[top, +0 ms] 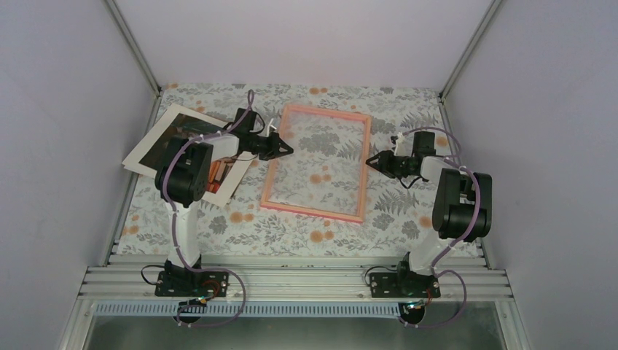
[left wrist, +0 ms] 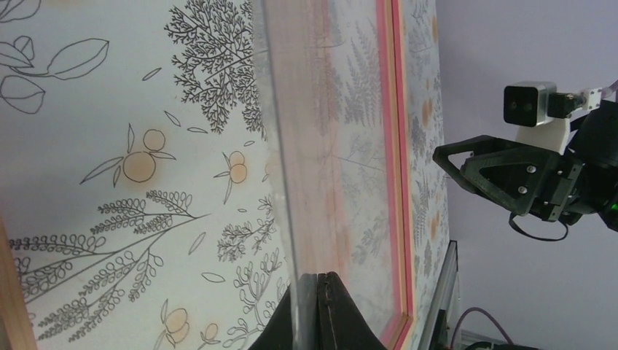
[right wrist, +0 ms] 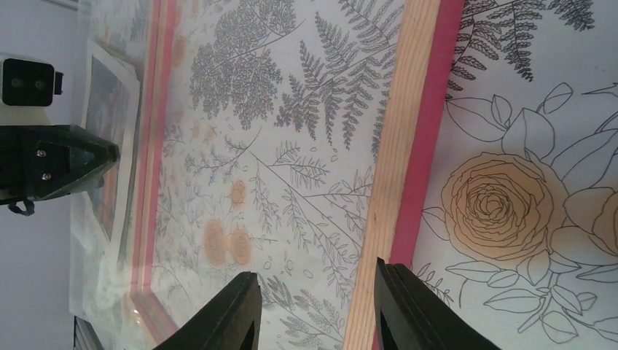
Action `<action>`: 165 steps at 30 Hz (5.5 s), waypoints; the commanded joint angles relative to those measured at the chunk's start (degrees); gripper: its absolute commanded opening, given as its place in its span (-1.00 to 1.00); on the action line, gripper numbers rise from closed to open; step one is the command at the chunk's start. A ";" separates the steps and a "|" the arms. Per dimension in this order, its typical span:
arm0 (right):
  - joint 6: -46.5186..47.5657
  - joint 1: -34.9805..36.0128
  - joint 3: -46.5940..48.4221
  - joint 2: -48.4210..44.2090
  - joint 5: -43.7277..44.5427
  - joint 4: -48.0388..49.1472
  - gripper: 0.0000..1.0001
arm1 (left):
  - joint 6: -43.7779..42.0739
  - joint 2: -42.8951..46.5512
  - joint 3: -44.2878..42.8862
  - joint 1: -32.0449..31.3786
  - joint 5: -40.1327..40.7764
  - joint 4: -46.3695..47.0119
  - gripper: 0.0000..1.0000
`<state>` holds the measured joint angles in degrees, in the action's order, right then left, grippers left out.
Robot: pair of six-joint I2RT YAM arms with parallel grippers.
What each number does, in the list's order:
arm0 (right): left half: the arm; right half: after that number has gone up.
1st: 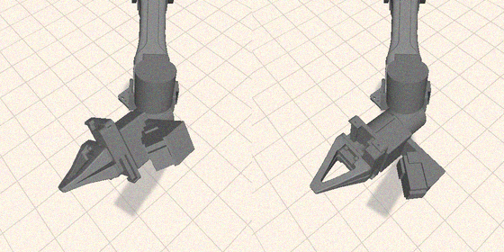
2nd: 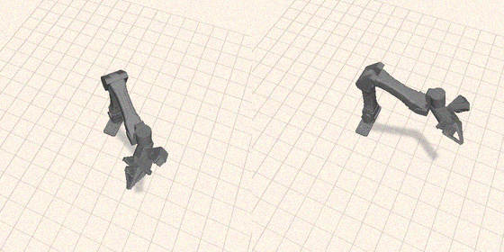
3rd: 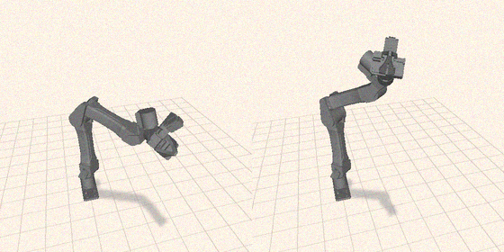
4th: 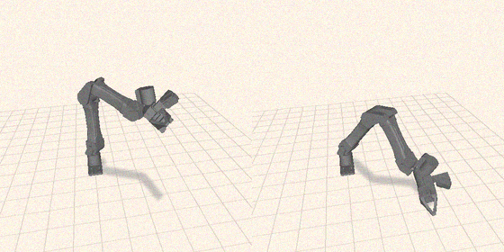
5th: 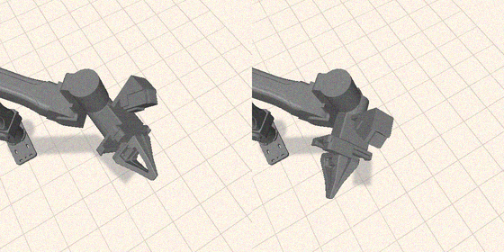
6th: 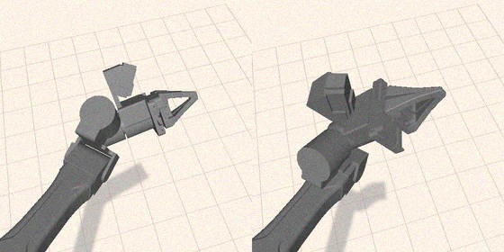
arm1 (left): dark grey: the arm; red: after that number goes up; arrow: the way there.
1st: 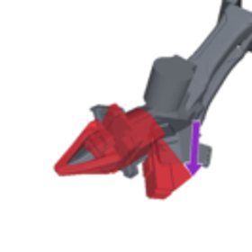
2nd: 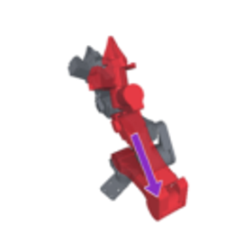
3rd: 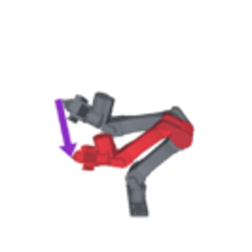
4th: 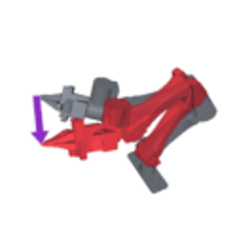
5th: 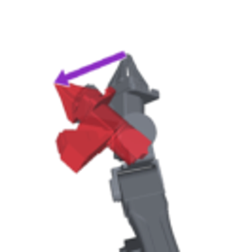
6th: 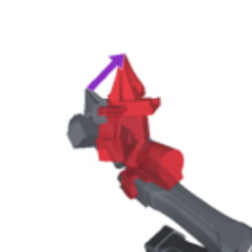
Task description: Put the photo into the frame
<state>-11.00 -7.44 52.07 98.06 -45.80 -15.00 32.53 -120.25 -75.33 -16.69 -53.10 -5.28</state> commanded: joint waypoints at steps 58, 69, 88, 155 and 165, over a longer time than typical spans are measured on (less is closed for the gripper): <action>-0.81 2.85 -1.05 -1.34 -3.48 2.96 -0.18 | -19.24 4.36 -12.60 -10.87 40.28 -23.56 1.00; -1.12 2.78 -1.89 -2.24 -3.67 3.40 -0.18 | -20.79 5.81 -12.15 -12.45 44.77 -24.21 1.00; -0.75 2.93 -2.31 -6.34 -4.74 3.44 -0.15 | -25.46 8.35 -12.62 -13.74 52.58 -24.69 1.00; 6.02 4.19 -0.63 -9.22 -3.50 -1.96 0.69 | -43.85 17.76 1.58 -8.23 50.94 -24.64 1.00; 5.69 4.28 -0.66 -8.68 -3.16 -1.87 0.69 | -41.77 19.49 11.97 -10.82 53.40 -23.59 1.00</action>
<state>-6.52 -3.68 51.29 90.37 -48.34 -16.82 -9.87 -101.69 -65.93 -27.31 -1.08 -30.41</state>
